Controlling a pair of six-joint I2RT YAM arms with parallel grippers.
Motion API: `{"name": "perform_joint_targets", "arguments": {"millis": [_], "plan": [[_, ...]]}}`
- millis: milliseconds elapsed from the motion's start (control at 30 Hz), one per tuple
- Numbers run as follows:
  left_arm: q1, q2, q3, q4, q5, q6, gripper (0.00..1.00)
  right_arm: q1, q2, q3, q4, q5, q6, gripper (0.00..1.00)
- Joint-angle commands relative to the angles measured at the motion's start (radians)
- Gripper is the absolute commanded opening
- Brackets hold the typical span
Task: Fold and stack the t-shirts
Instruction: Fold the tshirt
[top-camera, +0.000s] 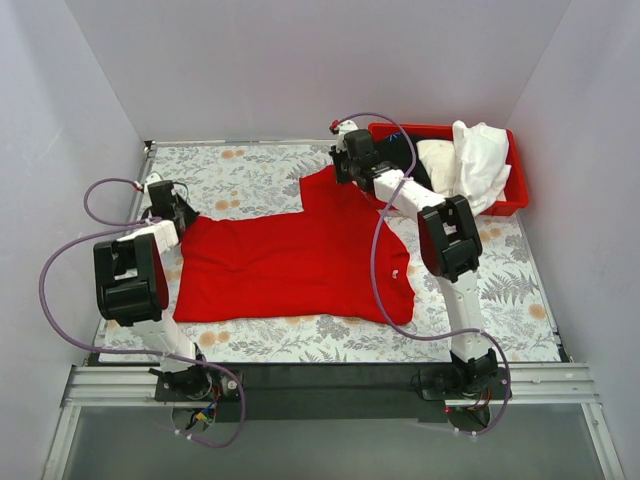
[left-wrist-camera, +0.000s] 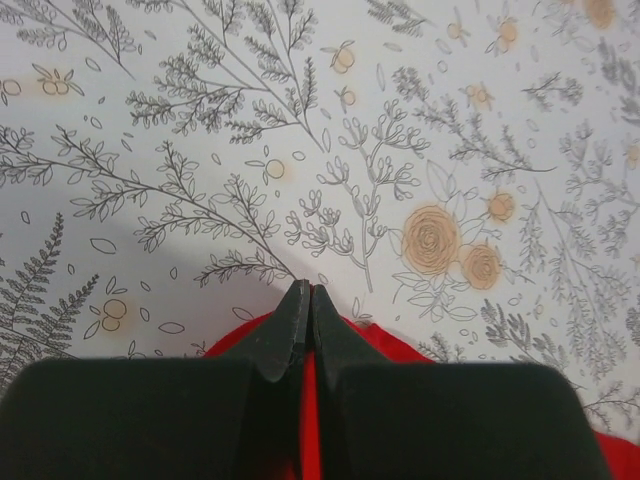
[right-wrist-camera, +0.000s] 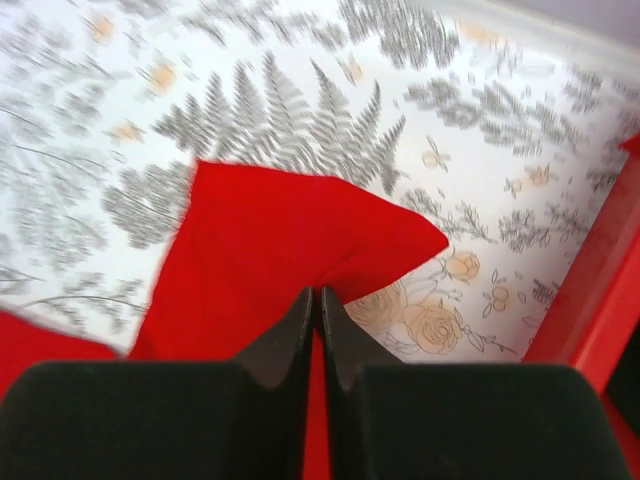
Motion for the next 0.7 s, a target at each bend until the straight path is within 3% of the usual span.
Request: {"name": "perform_joint_targets", "arguments": {"millis": [0,267,433,667], "plan": [[0.003,-0.076,-0.010,0.046,0.012,-0.001,0.00,0.011,-0.115,-0.041,0.142,-0.028,0.004,0.01],[0.003,-0.137,-0.055,0.075,-0.066,0.001,0.00,0.020,-0.265,-0.241,0.199,-0.033,0.015,0.01],[0.003,-0.207,-0.119,0.096,-0.166,-0.005,0.00,0.031,-0.439,-0.464,0.259,-0.016,0.020,0.01],[0.005,-0.303,-0.188,0.122,-0.184,-0.016,0.00,0.037,-0.666,-0.693,0.286,0.010,0.023,0.01]]}}
